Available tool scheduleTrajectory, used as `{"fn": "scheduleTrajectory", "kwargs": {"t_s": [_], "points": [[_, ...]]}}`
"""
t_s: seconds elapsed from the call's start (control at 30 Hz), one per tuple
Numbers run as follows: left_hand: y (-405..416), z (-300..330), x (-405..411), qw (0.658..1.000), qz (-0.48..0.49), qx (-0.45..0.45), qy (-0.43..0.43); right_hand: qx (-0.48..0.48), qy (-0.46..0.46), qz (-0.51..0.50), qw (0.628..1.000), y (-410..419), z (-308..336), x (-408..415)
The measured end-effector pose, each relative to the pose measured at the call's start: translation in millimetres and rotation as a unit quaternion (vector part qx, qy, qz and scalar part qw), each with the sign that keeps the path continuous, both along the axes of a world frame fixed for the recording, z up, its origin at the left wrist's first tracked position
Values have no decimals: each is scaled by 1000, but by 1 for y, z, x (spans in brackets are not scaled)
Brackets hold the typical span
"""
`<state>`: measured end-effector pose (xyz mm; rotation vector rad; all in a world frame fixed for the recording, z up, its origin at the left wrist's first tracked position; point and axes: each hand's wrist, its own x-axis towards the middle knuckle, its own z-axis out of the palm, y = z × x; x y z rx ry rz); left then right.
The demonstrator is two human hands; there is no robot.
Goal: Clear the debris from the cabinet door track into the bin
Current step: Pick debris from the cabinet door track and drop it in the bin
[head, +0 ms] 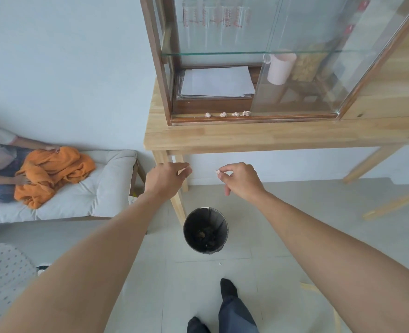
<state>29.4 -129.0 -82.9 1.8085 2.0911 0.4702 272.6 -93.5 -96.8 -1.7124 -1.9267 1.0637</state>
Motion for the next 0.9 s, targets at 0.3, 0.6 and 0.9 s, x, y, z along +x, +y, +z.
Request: {"fn": "scheduleTrajectory", "kwargs": {"t_s": [0.3,0.6,0.9], "points": [[-29,-92,28,997,12,-71,-1,-80,-35,9,996,-28,-98,31],[-33,-190,46,988,31,-149,13,-149,-109,58,981,-20,-193,36],[-29,-333,52,972,35,-232,4,-173,-157,87,968,-13,-325,23]]}}
